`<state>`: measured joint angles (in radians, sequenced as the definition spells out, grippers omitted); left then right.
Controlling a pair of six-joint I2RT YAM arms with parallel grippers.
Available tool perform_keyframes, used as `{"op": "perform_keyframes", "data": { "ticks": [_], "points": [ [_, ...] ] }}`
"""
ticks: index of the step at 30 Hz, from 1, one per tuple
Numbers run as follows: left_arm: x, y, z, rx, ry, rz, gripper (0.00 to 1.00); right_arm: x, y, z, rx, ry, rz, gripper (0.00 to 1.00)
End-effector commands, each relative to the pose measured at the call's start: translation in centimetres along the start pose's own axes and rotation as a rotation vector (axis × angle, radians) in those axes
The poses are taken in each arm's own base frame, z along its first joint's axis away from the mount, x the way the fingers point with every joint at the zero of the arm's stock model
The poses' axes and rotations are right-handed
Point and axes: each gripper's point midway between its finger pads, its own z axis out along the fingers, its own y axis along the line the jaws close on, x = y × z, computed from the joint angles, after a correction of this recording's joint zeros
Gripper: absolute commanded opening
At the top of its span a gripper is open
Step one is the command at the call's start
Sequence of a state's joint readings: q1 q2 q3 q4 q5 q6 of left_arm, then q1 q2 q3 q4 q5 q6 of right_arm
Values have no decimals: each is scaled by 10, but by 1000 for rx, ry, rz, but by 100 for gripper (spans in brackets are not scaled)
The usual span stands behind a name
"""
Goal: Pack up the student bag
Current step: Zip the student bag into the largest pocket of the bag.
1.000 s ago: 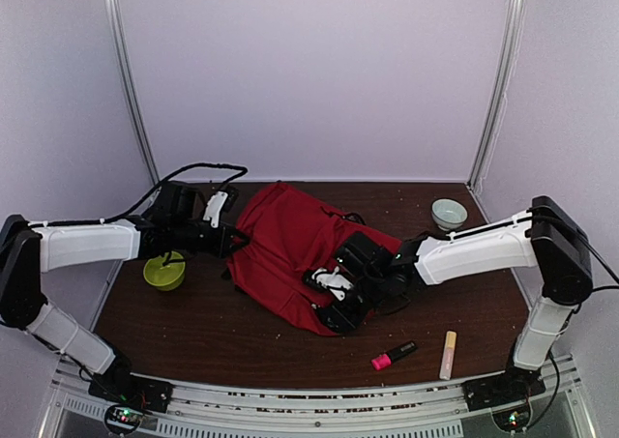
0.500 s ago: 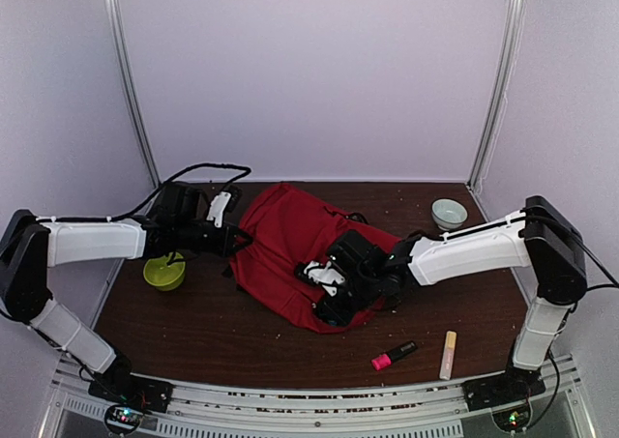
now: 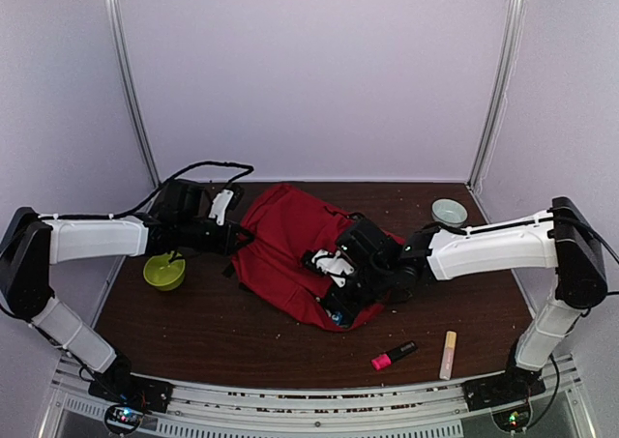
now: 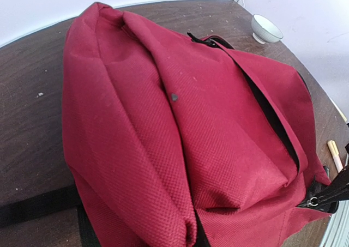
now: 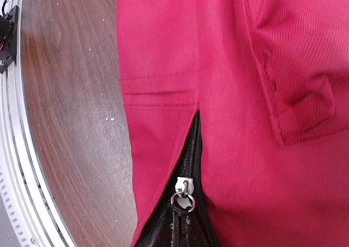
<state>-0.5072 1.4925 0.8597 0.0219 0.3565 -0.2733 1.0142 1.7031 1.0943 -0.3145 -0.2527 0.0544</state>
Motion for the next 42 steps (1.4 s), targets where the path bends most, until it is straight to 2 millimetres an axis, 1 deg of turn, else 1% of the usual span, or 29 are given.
{"op": "perform_keyframes", "data": {
  "ticks": [1,5,10,14,17,21,24,31,35,36,38,39,42],
  "points": [
    [-37,-8,-1,11,-87,83,0,27,-7,-12,21,45,46,0],
    [-41,-9,0,10,-85,93,0,40,-9,-16,26,63,61,0],
    [-42,-9,0,9,-84,96,0,44,-10,-23,34,65,75,0],
    [-41,-6,-2,-7,-80,104,0,48,-15,-26,50,80,98,0],
    [-38,3,-2,-34,-70,91,0,52,-22,-31,79,100,107,0],
    [-35,19,-4,-73,-51,64,0,58,-33,-48,144,101,123,0],
    [-30,25,-5,-82,-32,53,0,71,-36,-57,160,122,139,0],
    [-22,34,-13,-112,-14,50,0,109,-38,-65,176,167,193,0],
    [-16,45,-20,-141,-2,40,0,122,-38,-69,179,175,215,0],
    [-14,47,-21,-147,0,39,0,123,-38,-68,175,171,220,0],
    [-12,51,-22,-155,1,34,0,120,-36,-66,164,158,228,0],
    [-12,51,-22,-149,2,32,0,116,-34,-64,148,147,233,0],
    [-16,43,-19,-98,-5,15,0,98,-28,-58,103,99,249,0]
  ]
}}
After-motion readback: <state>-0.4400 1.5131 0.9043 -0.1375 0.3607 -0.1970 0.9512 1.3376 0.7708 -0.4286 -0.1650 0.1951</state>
